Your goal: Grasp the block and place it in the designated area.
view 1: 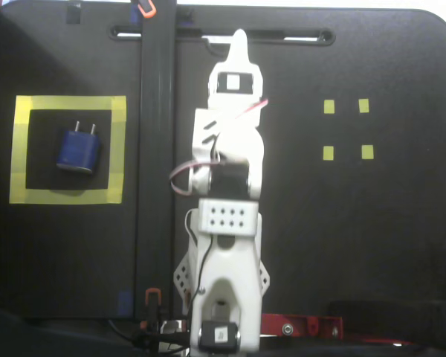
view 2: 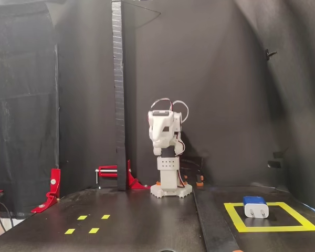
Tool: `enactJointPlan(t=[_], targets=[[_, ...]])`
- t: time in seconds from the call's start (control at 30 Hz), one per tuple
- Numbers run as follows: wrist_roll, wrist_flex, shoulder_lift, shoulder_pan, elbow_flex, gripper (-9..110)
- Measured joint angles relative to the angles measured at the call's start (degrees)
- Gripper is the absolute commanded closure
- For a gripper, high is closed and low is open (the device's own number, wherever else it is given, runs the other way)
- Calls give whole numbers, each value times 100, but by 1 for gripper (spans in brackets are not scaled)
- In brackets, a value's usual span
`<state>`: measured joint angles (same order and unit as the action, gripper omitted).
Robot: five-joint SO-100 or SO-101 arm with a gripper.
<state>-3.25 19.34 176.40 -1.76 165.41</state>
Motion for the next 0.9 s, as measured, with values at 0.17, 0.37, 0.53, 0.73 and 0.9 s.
enactJointPlan(t=[0.17, 0.37, 0.53, 0.73, 0.9], targets=[[0, 0, 545, 18, 589, 102], [0, 70, 1081, 26, 1266, 102], [0, 483, 1239, 26, 1415, 101], [0, 1459, 1257, 132, 1424, 101], [0, 2048, 1257, 132, 1424, 101]])
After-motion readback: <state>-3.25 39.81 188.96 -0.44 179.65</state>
